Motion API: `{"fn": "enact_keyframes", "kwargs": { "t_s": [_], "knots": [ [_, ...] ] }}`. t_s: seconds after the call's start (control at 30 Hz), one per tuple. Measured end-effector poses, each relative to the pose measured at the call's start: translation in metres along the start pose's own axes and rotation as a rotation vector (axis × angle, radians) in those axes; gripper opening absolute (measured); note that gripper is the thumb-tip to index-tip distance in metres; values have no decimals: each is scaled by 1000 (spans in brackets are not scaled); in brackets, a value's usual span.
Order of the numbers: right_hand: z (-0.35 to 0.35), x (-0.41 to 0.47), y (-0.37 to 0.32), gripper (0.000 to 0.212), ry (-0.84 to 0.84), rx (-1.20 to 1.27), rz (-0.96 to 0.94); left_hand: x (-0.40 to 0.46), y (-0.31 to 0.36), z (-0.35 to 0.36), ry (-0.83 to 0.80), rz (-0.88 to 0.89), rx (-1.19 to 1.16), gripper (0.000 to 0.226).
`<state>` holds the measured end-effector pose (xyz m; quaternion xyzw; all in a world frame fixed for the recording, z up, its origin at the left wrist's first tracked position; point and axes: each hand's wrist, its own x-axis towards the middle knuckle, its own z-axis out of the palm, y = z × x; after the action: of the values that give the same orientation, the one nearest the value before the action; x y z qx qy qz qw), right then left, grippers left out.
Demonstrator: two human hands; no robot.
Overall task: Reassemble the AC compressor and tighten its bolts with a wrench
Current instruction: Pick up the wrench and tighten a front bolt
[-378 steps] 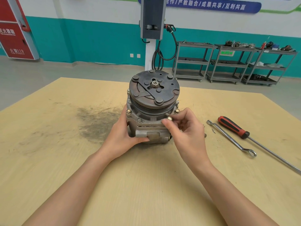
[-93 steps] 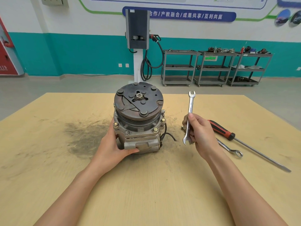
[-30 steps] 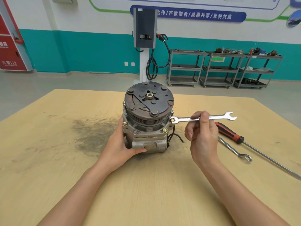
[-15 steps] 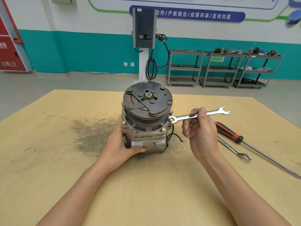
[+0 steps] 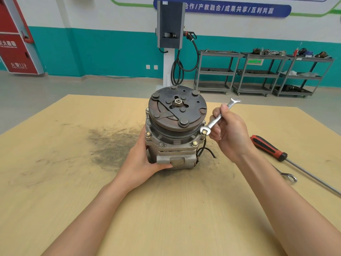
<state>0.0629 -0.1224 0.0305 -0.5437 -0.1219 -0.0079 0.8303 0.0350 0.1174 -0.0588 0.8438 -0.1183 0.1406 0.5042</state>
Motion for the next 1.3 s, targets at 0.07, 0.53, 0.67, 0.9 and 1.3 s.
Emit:
{"fn": "enact_keyframes", "kwargs": {
  "t_s": [0.07, 0.53, 0.67, 0.9, 1.3],
  "knots": [
    [-3, -7, 6, 39, 27, 53, -56, 0, -1, 0, 1, -8, 5, 98],
    [4, -41, 27, 43, 333, 98, -315, -3, 7, -1, 2, 0, -42, 107],
    [3, -39, 20, 39, 267, 163, -275, -3, 7, -1, 3, 3, -40, 105],
    [-4, -39, 1, 37, 150, 225, -237, -3, 3, 0, 7, 0, -10, 101],
    [7, -54, 6, 37, 27, 10, -305, -3, 7, -1, 4, -23, -28, 109]
  ]
}}
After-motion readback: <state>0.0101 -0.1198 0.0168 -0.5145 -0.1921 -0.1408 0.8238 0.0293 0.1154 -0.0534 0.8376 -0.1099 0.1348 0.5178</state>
